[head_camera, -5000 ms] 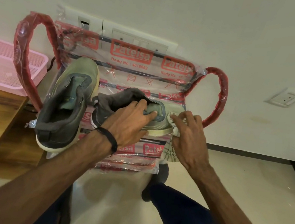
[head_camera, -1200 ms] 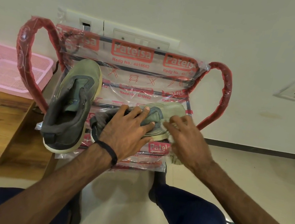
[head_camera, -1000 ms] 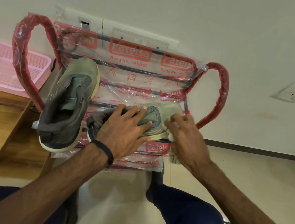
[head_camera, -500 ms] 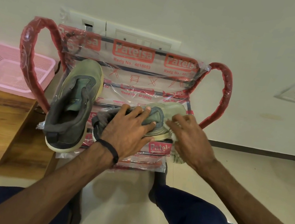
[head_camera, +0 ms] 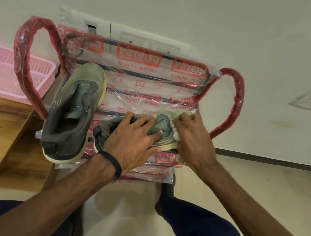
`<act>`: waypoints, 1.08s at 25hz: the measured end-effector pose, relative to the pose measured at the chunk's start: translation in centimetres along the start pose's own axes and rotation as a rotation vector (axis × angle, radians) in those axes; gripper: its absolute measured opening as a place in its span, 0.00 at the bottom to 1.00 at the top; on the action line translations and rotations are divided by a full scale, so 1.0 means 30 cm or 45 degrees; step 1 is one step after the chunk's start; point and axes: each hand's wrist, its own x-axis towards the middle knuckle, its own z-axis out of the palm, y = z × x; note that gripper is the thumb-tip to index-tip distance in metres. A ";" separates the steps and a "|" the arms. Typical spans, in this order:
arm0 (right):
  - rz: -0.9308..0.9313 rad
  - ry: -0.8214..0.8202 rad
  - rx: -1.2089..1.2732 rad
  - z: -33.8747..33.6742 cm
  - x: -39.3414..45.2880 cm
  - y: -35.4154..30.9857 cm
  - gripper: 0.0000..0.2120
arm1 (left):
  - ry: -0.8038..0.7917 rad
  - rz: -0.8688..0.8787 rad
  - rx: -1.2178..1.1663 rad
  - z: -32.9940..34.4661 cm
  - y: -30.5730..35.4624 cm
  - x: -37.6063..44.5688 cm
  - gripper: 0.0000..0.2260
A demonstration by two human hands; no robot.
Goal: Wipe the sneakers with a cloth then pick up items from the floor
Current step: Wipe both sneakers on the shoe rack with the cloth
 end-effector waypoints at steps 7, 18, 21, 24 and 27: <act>0.055 -0.033 0.074 -0.031 0.037 0.023 0.22 | -0.004 0.003 -0.014 0.001 0.007 0.007 0.25; 0.004 -0.064 0.121 -0.018 0.078 0.010 0.23 | -0.005 -0.004 -0.034 -0.005 0.002 -0.001 0.25; 0.378 0.019 0.165 -0.024 0.118 0.058 0.18 | -0.015 0.005 -0.043 -0.012 0.027 0.022 0.24; 0.178 -0.063 0.101 -0.015 0.120 -0.022 0.19 | -0.003 -0.006 -0.047 -0.001 0.005 0.002 0.24; -0.059 -0.114 0.094 -0.036 0.098 0.005 0.22 | -0.014 -0.017 -0.062 -0.008 0.009 -0.004 0.24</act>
